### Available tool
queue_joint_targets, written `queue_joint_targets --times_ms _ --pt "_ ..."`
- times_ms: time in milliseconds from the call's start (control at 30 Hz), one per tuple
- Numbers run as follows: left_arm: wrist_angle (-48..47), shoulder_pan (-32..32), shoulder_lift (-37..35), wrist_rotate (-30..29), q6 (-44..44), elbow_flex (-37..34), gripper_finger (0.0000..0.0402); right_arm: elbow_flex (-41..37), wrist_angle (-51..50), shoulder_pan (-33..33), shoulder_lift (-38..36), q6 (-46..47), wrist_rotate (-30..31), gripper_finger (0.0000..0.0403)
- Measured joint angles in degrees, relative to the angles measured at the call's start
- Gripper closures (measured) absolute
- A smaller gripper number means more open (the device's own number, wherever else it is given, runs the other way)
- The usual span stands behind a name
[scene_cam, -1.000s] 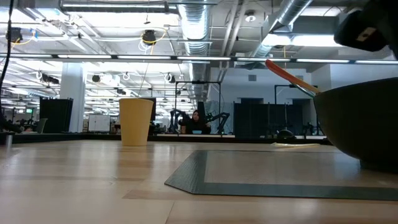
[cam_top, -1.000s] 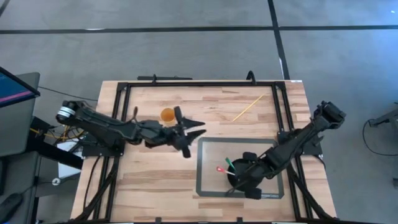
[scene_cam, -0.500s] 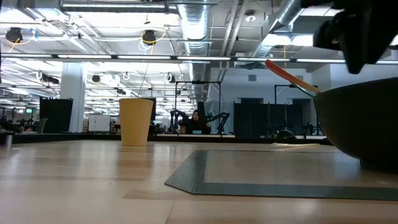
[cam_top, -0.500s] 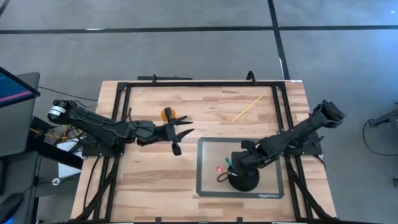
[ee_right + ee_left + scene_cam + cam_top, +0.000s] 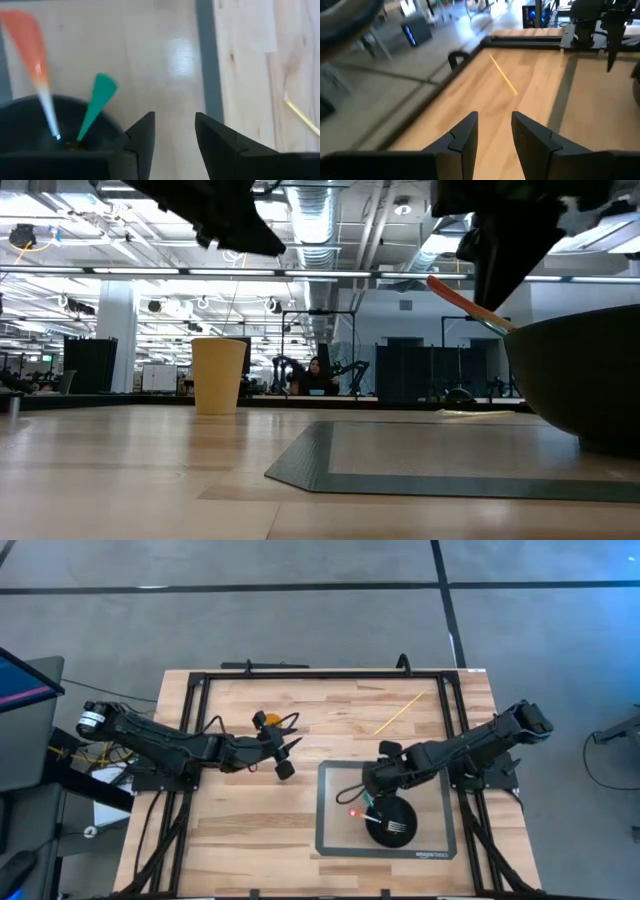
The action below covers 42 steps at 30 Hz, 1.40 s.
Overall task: Pick & Place Utensil
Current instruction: Put the yellow cup on top of the black bowl on the table placemat
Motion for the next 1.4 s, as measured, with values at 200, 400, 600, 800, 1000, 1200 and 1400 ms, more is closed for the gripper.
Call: queue_joint_targets --times_ms 200,400,600,800,1000,1200,1400 --pt "-6.83 2.58 0.00 4.83 -11.64 0.00 0.0284 0.00 0.01 -2.99 0.00 -0.06 3.15 0.0269" --pt "-13.21 5.88 0.00 5.03 -17.88 0.00 0.0284 0.00 0.90 -5.48 0.00 -2.97 4.52 0.0274" --pt "-18.01 10.33 0.00 7.23 -23.03 0.00 0.0284 0.00 3.63 -7.49 0.00 -2.99 4.52 0.0275" --pt "-18.34 13.57 0.00 13.32 -25.95 0.00 0.0284 0.00 4.84 -8.18 0.08 -2.99 4.54 0.0276" --pt "-21.39 14.79 0.00 13.33 -29.02 0.00 0.0284 0.00 9.48 -8.13 0.57 -2.99 4.56 0.0275" --pt "-22.87 14.80 0.04 12.39 -30.60 -1.09 0.0284 0.00 13.10 -8.13 0.57 -4.17 4.56 0.0280" --pt "-22.67 14.80 0.07 12.15 -32.92 -4.26 0.0284 -0.02 15.97 -8.39 0.57 -6.00 4.55 0.0280"
